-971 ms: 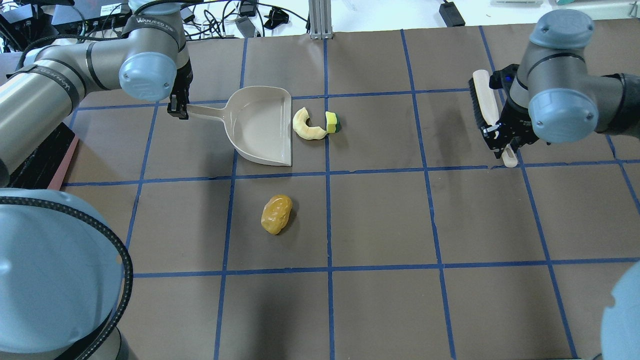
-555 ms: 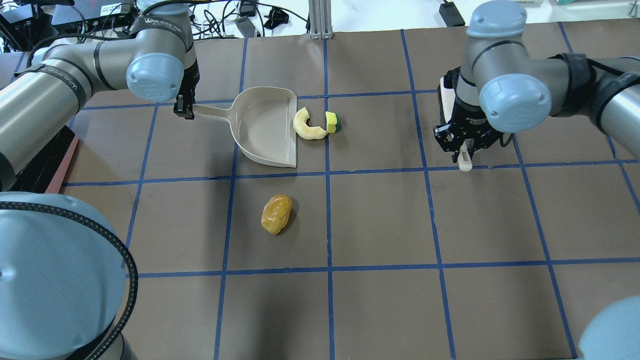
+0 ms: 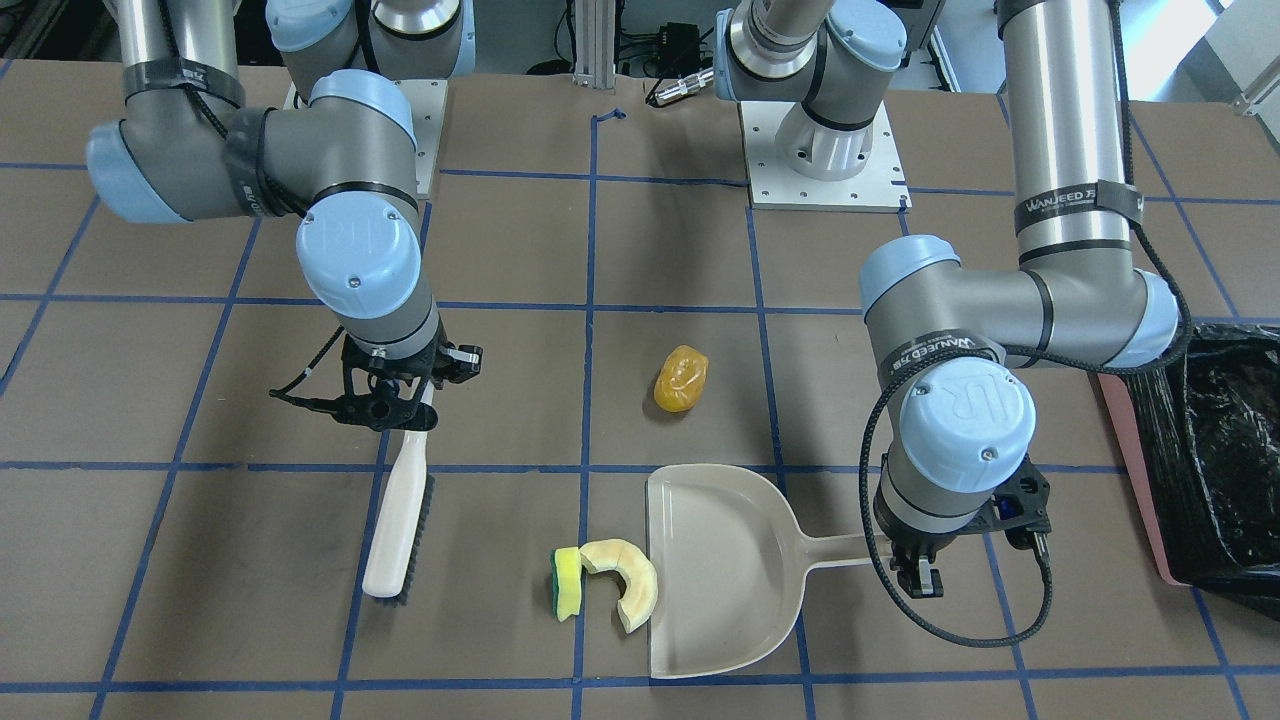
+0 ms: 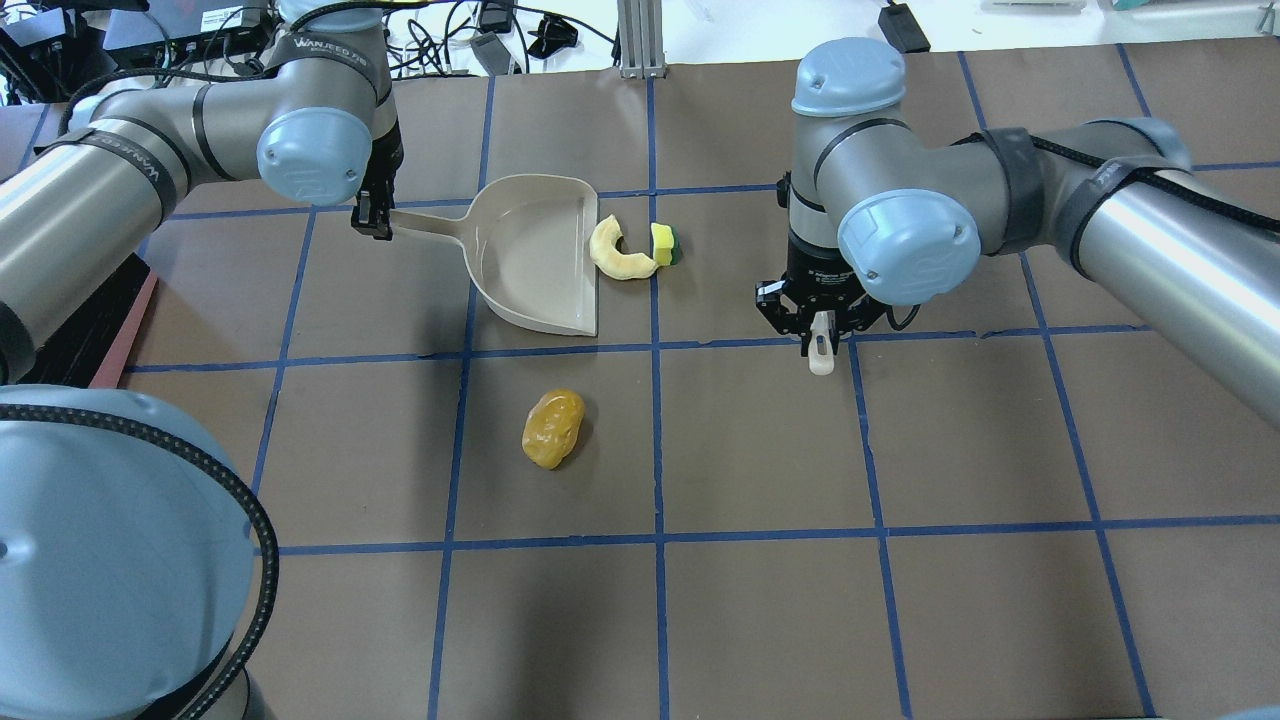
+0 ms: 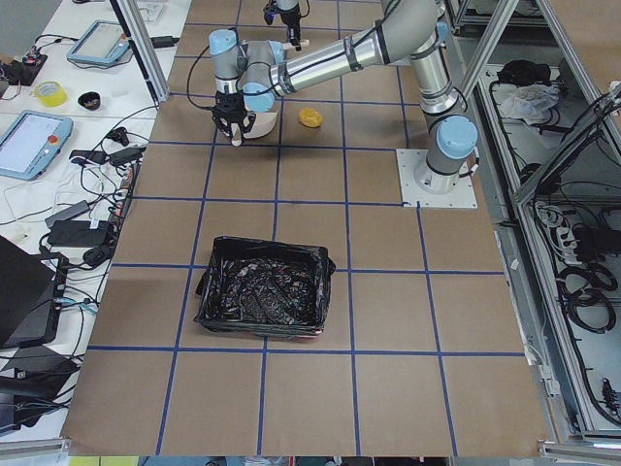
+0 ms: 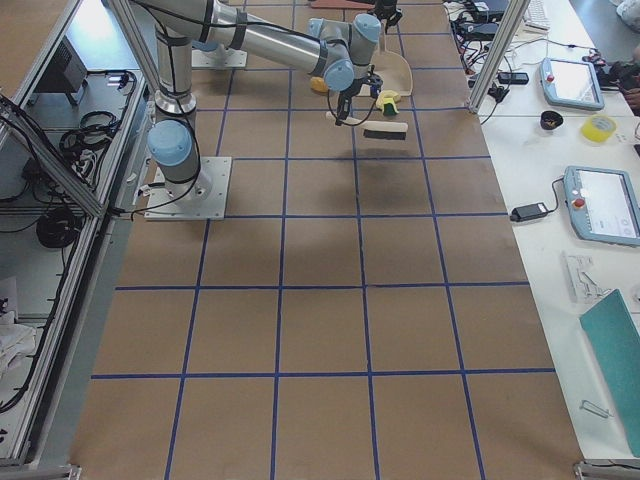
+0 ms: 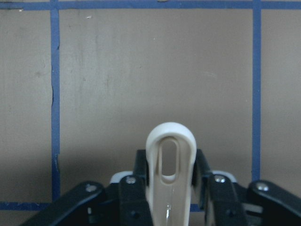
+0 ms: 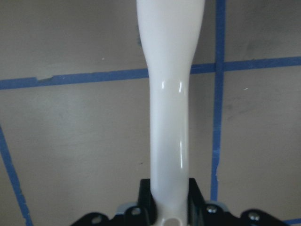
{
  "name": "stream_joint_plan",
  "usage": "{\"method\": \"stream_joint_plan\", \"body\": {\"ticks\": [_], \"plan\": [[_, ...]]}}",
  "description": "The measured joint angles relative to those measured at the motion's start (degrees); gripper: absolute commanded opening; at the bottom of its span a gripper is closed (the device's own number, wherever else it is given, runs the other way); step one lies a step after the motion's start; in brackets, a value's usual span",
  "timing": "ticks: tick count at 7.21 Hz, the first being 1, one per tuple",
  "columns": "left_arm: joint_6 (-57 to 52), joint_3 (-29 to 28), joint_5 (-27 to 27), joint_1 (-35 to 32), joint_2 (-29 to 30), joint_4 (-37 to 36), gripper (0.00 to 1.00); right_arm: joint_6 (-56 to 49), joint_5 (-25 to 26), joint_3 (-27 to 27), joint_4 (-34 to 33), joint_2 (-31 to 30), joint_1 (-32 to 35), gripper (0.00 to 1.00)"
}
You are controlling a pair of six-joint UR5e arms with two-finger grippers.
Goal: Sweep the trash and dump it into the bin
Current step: 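Sweep the sponge and cream object into the dustpan with the right-held brush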
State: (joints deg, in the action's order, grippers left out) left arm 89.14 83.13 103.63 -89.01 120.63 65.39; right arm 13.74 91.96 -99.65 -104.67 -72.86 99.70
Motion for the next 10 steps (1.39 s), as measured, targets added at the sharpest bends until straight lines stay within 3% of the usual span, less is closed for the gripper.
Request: {"method": "stream_joint_plan", "body": {"ticks": [4,8,10], "plan": [[1.00,0.02,-0.09,-0.89,-0.01,0.00,0.00,5.80,-3.60,0.44,-5.50,4.08,6.99,0.04],[1.46,-0.01,-2.26,-1.83,0.28,-0.95,0.00,10.41,-5.20,6.31,-10.22,11.10,9.92,0.04],[1.34,0.01,-2.90,-2.08,0.73,-1.85,0.00,13.42,-8.94,7.98,-11.12,13.08,11.82,0.04]]}}
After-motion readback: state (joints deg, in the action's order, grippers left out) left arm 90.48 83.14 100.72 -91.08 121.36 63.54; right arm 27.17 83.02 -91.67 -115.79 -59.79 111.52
